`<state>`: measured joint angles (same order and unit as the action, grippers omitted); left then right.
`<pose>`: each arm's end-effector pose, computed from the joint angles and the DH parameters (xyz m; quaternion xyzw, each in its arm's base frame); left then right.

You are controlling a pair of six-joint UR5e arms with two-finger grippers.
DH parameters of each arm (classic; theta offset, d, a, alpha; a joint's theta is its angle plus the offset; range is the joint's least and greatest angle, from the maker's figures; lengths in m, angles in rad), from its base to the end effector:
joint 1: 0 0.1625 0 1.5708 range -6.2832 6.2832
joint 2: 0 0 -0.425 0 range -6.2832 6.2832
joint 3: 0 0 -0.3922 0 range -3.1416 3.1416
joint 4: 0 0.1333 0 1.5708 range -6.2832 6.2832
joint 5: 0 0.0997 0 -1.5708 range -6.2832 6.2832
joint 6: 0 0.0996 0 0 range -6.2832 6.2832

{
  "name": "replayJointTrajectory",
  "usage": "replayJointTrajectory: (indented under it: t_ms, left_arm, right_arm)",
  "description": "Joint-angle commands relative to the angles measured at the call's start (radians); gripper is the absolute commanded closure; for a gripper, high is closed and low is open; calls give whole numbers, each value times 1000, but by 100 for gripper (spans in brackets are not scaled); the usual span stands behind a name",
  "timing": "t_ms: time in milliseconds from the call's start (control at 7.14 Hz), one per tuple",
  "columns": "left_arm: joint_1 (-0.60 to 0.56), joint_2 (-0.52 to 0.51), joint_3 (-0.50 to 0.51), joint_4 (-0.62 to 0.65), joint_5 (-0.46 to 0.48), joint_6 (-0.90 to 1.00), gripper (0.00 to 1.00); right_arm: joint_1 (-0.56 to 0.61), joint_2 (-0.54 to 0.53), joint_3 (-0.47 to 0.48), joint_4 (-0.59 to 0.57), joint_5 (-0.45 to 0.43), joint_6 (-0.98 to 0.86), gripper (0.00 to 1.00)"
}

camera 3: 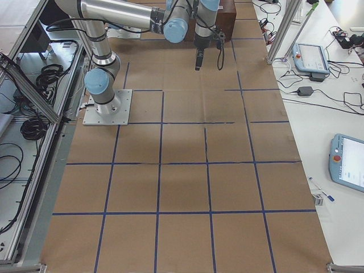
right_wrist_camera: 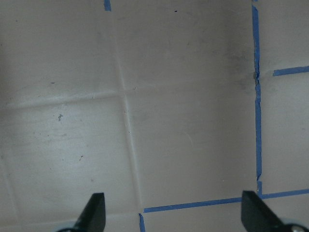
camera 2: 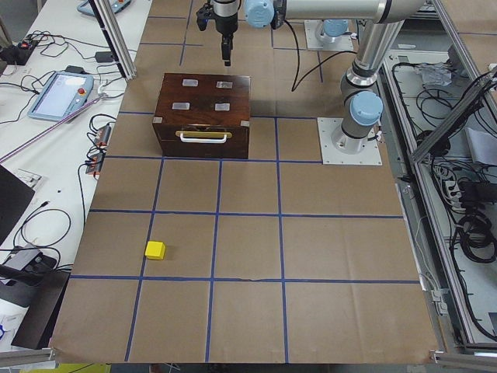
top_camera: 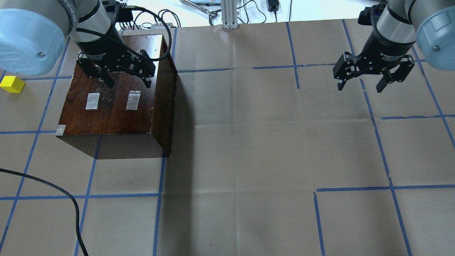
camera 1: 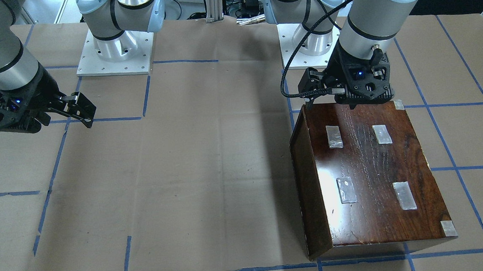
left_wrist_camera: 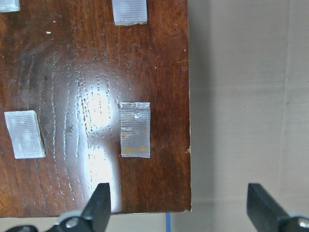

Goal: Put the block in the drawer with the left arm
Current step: 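Move the left gripper from the cabinet top toward the drawer handle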

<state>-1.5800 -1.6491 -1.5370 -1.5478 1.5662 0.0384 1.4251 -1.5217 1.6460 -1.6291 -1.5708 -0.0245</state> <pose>-0.1386 -0.5213 0.4670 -0.0238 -0.9997 -0.0107 0.0025 0.0589 -0.5170 0.4324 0.0605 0.9976 0.0329 0.0028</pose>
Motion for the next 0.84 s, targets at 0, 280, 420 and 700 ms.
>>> replayJointTrajectory:
  t_ms: [0,280,420,700]
  left_arm:
    - [0,0,0,2,0,0,1]
    - [5,0,3,2,0,0,1]
    - [6,2,6,3,2,0,1]
    - [37,-2,23,5,3,2,1]
  right_arm:
    - [0,0,0,0,0,0,0]
    - [0,0,0,0,0,-2,0]
    - [0,0,0,0,0,0,0]
    - [0,0,0,0,0,0,0]
